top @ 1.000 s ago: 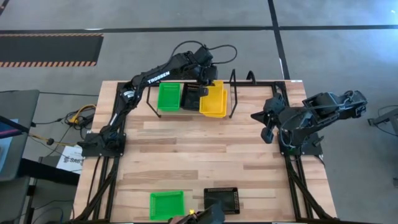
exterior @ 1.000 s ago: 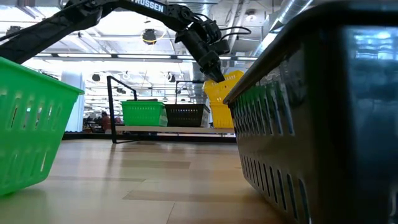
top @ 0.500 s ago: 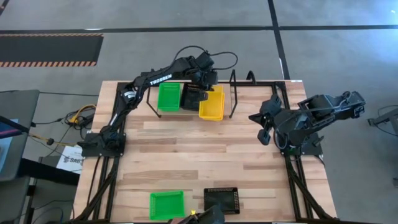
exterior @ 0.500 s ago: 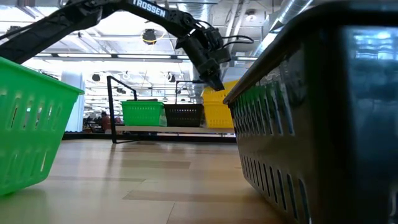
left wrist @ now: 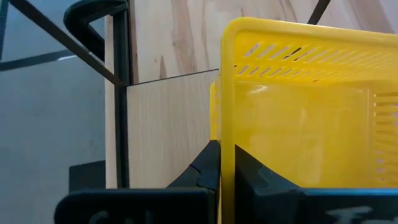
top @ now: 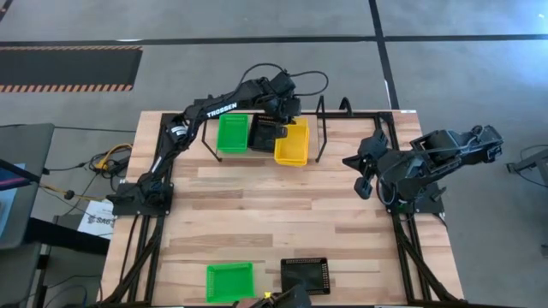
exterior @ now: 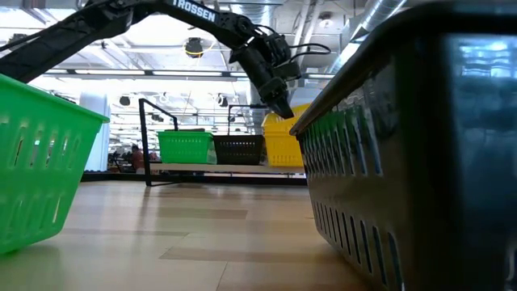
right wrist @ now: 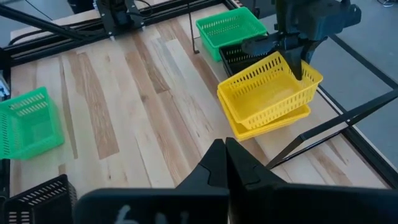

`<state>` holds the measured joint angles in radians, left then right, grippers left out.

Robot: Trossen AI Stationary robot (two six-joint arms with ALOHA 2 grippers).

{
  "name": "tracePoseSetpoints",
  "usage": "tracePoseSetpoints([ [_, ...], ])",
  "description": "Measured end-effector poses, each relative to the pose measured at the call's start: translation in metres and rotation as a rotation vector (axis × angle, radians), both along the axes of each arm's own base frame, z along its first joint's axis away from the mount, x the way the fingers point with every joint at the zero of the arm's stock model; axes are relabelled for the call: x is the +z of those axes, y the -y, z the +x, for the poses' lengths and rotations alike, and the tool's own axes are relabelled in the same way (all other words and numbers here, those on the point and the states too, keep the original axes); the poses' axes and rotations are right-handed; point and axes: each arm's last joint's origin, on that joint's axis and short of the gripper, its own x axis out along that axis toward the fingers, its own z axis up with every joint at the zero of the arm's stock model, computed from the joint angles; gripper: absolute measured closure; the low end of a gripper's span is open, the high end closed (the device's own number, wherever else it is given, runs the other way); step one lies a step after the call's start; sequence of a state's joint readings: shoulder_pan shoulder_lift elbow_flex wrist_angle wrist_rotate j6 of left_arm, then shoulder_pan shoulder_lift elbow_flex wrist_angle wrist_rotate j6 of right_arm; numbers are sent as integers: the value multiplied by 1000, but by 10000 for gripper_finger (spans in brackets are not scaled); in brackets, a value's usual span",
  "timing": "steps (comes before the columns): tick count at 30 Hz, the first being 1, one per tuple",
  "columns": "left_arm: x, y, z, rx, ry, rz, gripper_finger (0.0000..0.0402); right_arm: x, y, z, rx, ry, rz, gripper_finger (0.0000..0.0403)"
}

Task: Stack baskets on shelf by color
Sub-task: Stack the yellow basket on top of the yellow basket on the shelf

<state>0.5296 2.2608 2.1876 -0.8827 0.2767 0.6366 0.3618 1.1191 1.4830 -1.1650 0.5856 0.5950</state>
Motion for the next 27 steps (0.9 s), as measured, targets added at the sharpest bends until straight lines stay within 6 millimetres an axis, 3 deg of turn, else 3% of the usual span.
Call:
tracePoseSetpoints([
  [15, 3, 0, 0, 76, -60, 114, 324, 0, 0, 0, 0, 1, 0, 402],
  [18, 16, 1, 1, 148, -43, 124, 327, 0, 0, 0, 0, 1, 0, 402],
  [22, 44, 17, -2, 177, -42, 78, 381, 0, 0, 0, 1, -1, -1, 402],
  [27, 80, 59, -21, 194, -65, 20, 400, 0, 0, -1, 38, -23, -47, 402],
])
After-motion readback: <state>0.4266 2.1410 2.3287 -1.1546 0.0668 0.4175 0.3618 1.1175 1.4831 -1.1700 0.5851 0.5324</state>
